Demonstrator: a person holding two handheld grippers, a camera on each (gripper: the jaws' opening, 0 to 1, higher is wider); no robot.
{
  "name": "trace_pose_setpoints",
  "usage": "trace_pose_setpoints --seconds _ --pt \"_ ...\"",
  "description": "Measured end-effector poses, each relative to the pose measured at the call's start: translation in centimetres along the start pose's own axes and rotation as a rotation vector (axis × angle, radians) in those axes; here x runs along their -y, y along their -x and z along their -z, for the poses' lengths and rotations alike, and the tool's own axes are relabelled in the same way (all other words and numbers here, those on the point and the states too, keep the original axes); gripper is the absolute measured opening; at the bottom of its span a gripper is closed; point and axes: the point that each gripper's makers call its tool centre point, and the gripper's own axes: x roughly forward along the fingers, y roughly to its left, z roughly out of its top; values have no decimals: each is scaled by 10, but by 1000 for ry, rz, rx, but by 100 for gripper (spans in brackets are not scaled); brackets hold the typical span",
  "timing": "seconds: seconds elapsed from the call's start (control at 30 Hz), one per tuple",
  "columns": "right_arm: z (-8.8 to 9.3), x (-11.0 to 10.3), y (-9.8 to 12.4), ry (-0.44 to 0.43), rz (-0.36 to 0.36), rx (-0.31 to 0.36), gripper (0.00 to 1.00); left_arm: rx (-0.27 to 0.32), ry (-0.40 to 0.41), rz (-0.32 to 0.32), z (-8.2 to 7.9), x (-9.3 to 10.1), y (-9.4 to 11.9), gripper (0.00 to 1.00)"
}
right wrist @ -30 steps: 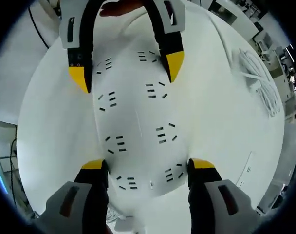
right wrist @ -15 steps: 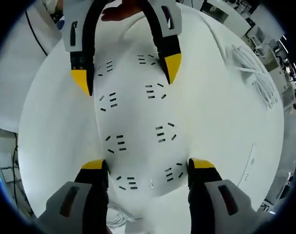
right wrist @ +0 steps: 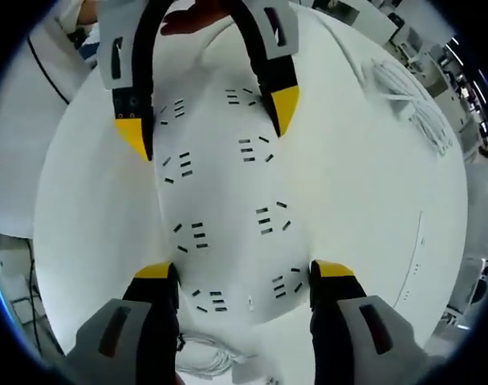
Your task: Straighten the power strip on the desk, plug the charger into it
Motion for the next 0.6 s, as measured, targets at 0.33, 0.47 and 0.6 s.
trace_pose_setpoints --seconds 0.33,0.47,0.6 --pt "4 -9 2 -59 12 18 65 -14 -39 18 -4 2 -1 70" --pt "5 -13 3 -84 18 22 65 -14 -54 28 -5 3 -2 70" --pt "6 -15 4 -102 24 29 65 -19 -64 33 -6 4 -2 70"
